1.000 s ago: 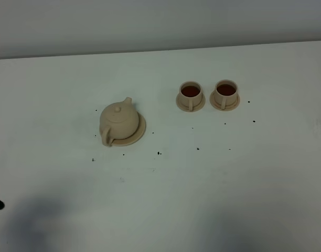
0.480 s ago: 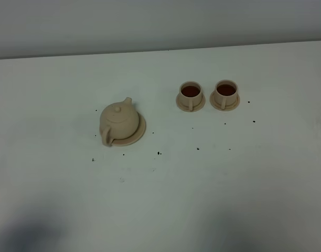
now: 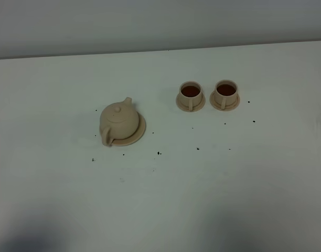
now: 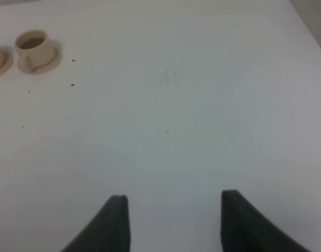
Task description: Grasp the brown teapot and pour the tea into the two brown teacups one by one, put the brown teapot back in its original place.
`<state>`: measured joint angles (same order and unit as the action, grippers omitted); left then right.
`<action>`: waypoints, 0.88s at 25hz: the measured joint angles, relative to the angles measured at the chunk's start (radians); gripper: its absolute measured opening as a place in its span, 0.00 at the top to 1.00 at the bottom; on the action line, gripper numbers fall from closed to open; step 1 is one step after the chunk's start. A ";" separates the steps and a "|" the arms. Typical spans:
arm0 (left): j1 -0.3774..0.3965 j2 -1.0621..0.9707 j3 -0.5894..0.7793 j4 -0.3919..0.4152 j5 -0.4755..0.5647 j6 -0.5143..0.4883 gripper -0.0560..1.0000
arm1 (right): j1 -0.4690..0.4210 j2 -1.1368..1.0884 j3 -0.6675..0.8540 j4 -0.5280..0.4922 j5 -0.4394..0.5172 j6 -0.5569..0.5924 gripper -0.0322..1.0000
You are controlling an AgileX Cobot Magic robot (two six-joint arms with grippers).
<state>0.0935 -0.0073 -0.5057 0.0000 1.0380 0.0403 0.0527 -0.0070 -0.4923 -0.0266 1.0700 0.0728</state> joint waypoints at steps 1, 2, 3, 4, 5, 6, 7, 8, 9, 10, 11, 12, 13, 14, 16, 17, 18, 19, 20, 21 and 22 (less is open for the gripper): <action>0.000 0.000 0.000 0.000 0.000 0.000 0.50 | 0.000 0.000 0.000 0.000 0.000 0.000 0.56; 0.000 0.000 0.000 0.000 0.000 0.000 0.50 | 0.000 0.000 0.000 0.000 0.000 0.000 0.56; 0.000 0.000 0.000 0.000 0.000 0.000 0.50 | 0.000 0.000 0.000 0.000 0.000 0.000 0.56; 0.000 0.000 0.000 0.000 0.000 0.000 0.50 | 0.000 0.000 0.000 0.000 0.000 0.000 0.56; 0.000 0.000 0.001 0.000 0.000 0.000 0.50 | 0.000 0.000 0.000 0.000 0.000 0.000 0.56; 0.000 0.000 0.001 0.000 0.000 0.000 0.50 | 0.000 0.000 0.000 0.000 0.000 0.000 0.56; 0.000 0.000 0.002 0.000 0.000 0.000 0.50 | 0.000 0.000 0.000 0.000 0.000 0.000 0.56; 0.000 0.000 0.002 0.000 0.000 0.000 0.50 | 0.000 0.000 0.000 0.000 0.000 0.000 0.56; 0.000 0.000 0.002 0.000 0.000 0.000 0.50 | 0.000 0.000 0.000 0.000 0.000 0.000 0.56; 0.000 0.000 0.002 0.000 0.000 0.000 0.50 | 0.000 0.000 0.000 0.000 0.000 0.000 0.56; 0.000 0.000 0.002 0.000 0.000 0.000 0.50 | 0.000 0.000 0.000 0.000 0.000 0.000 0.56; 0.000 0.000 0.002 0.000 0.000 0.000 0.50 | 0.000 0.000 0.000 0.000 0.000 0.000 0.56; 0.000 0.000 0.002 0.000 0.000 0.000 0.50 | 0.000 0.000 0.000 0.000 0.000 0.000 0.56; 0.000 0.000 0.002 0.000 0.000 0.000 0.50 | 0.000 0.000 0.000 0.000 0.000 0.000 0.56; 0.000 0.000 0.002 0.000 0.000 0.000 0.50 | 0.000 0.000 0.000 0.000 0.000 0.000 0.56; 0.000 0.000 0.002 0.000 0.000 0.000 0.50 | 0.000 0.000 0.000 0.000 0.000 0.000 0.56; 0.000 0.000 0.002 0.000 0.000 0.000 0.50 | 0.000 0.000 0.000 0.000 0.000 0.000 0.56; 0.000 0.000 0.003 0.000 0.000 0.000 0.50 | 0.000 0.000 0.000 0.000 0.000 0.000 0.56; 0.000 0.000 0.003 0.000 0.000 0.000 0.50 | 0.000 0.000 0.000 0.000 0.000 0.000 0.56; 0.000 0.000 0.003 0.000 0.000 0.000 0.50 | 0.000 0.000 0.000 0.000 0.000 0.000 0.56; 0.000 0.000 0.003 0.000 0.000 0.000 0.50 | 0.000 0.000 0.000 0.000 0.000 0.000 0.56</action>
<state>0.0935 -0.0073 -0.5025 0.0000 1.0380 0.0403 0.0527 -0.0070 -0.4923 -0.0266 1.0700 0.0728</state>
